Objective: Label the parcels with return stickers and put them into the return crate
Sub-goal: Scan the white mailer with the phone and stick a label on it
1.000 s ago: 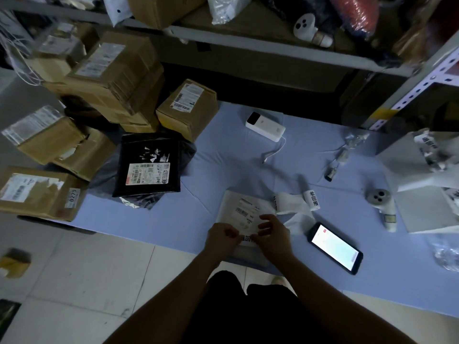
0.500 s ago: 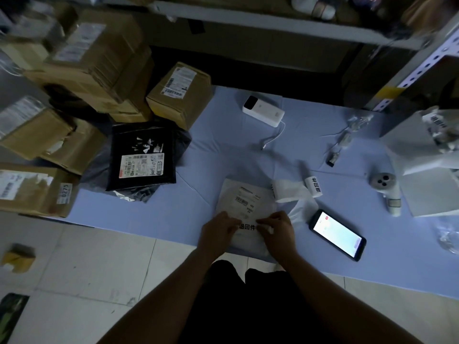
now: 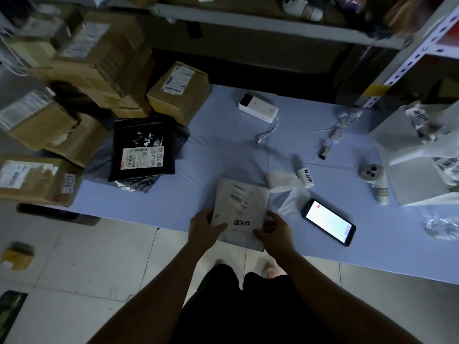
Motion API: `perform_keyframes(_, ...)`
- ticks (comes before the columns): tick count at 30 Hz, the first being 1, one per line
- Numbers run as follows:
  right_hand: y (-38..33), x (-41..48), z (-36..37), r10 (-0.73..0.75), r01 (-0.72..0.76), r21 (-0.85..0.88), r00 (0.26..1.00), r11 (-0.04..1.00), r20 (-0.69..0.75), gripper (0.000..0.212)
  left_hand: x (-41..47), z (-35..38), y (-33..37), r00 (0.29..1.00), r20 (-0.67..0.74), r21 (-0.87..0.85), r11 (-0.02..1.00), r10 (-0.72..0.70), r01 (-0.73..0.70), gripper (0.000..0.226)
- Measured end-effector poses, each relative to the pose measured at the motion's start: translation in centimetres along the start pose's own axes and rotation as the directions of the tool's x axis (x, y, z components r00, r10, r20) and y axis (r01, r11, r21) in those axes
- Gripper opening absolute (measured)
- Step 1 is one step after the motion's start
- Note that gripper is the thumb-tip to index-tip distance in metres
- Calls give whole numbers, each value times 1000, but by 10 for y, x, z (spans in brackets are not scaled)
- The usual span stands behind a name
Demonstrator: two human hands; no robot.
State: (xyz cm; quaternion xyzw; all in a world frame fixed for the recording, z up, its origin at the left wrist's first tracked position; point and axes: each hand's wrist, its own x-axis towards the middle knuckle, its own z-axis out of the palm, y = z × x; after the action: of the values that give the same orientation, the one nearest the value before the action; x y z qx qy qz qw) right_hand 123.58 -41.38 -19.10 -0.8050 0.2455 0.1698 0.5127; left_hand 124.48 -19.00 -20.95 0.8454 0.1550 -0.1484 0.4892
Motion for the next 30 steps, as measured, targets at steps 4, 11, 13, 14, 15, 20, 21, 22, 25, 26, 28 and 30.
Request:
perform_keyframes(4,-1,-12,-6,-51,46,62,996,997,80,68,-30,-9,-2,1000,13,-113,994,-11,13,33)
perform_keyframes(11,-12,-42,13,-139,95,177,957,980,254,54,-121,-51,-4,958,-161,-326,929,-238,175,41)
perform_keyframes(13,-20,-58,28,-197,143,198,936,970,292,47,-145,-68,-11,931,-220,-390,901,-290,188,43)
perform_keyframes(14,-23,-68,39,-231,167,212,916,963,328,45,-157,-76,-18,914,-253,-416,889,-317,193,43)
perform_keyframes(15,-25,-78,48,-245,176,212,898,961,365,44,-169,-84,-24,898,-281,-436,879,-338,195,43)
perform_keyframes(20,-32,-128,102,-234,198,126,788,972,569,54,-231,-122,-73,800,-384,-544,813,-461,208,39)
perform_keyframes(21,-34,-137,114,-220,195,108,766,975,604,54,-243,-129,-83,781,-400,-567,799,-480,201,38)
perform_keyframes(22,-36,-146,127,-209,201,85,749,976,629,54,-253,-135,-93,762,-412,-589,784,-500,196,39)
perform_keyframes(25,-46,-175,173,-188,226,28,727,974,660,52,-278,-154,-127,699,-445,-653,737,-560,175,42)
perform_keyframes(26,-49,-184,191,-174,222,11,730,975,661,51,-283,-163,-141,676,-456,-674,720,-580,163,43)
perform_keyframes(28,-56,-203,233,-143,218,-30,733,976,665,48,-292,-188,-171,645,-473,-706,696,-601,131,43)
perform_keyframes(30,-63,-221,279,-115,219,-74,736,973,667,46,-299,-220,-206,637,-479,-722,684,-605,107,44)
